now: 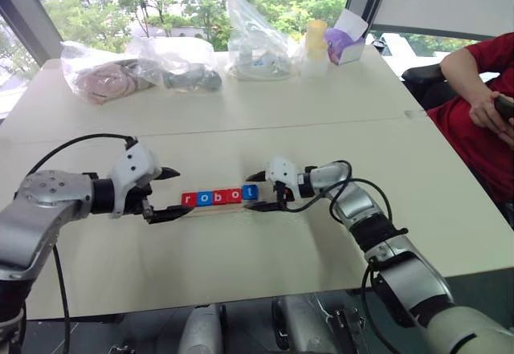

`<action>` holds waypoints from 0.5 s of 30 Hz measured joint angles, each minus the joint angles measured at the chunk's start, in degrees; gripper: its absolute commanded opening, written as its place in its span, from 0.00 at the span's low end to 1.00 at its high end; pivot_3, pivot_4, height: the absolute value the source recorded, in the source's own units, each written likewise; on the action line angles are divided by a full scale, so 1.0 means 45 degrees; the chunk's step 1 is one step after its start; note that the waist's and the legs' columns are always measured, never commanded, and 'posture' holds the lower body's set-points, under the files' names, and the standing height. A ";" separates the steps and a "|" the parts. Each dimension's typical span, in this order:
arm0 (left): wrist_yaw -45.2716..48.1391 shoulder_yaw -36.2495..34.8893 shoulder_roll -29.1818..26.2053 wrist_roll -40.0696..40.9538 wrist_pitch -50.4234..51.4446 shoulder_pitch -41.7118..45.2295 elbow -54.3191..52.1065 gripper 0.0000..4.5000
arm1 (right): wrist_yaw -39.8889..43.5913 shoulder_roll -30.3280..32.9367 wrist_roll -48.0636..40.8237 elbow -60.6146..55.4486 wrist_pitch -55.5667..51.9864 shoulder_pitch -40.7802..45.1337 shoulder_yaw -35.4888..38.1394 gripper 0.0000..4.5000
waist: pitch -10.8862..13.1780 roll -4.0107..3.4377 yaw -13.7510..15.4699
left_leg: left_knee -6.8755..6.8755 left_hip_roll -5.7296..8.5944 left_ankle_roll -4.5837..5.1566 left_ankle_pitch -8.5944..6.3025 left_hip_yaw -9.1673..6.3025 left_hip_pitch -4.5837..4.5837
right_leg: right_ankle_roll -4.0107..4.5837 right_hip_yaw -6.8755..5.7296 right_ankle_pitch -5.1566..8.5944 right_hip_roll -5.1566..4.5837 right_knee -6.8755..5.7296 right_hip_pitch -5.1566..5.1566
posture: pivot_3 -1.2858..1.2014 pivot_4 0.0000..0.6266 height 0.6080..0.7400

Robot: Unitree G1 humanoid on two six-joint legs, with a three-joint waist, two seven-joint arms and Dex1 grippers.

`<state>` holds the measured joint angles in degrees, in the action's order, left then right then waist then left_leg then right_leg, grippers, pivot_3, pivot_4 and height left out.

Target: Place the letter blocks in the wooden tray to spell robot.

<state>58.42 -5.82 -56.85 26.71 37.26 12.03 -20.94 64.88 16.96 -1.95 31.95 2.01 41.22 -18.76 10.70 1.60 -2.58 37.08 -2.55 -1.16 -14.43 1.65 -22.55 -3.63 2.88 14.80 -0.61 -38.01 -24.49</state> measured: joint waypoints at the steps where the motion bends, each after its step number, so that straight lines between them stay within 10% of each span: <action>1: -0.0004 0.0002 0.0010 -0.0004 -0.0007 0.0001 0.0001 1.00 | -0.0141 -0.0013 0.0011 0.0000 0.0001 0.0007 0.0023 0.99 | 0.0000 0.0000 0.0001 | 0.0000 0.0001 0.0000 0.0000 0.0001 0.0000 | 0.0000 0.0000 0.0000 -0.0001 0.0000 0.0000 | 0.52 0.24 1.00; 15: 0.0001 0.0251 0.0124 -0.0330 -0.0127 0.0094 0.0345 1.00 | 0.0353 0.0125 -0.0478 -0.1901 -0.1518 -0.0992 0.0361 0.99 | 0.0000 0.0000 0.0006 | 0.0000 0.0002 0.0000 0.0000 0.0001 -0.0001 | 0.0000 -0.0001 0.0000 -0.0002 0.0000 0.0000 | 0.52 0.24 1.00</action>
<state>58.42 -4.68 -56.29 25.23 36.69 12.45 -19.39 66.47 17.52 -4.10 23.40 -4.82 36.76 -17.14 10.70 1.60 -2.55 37.08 -2.55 -1.16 -14.43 1.65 -22.56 -3.63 2.88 14.80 -0.62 -38.01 -24.49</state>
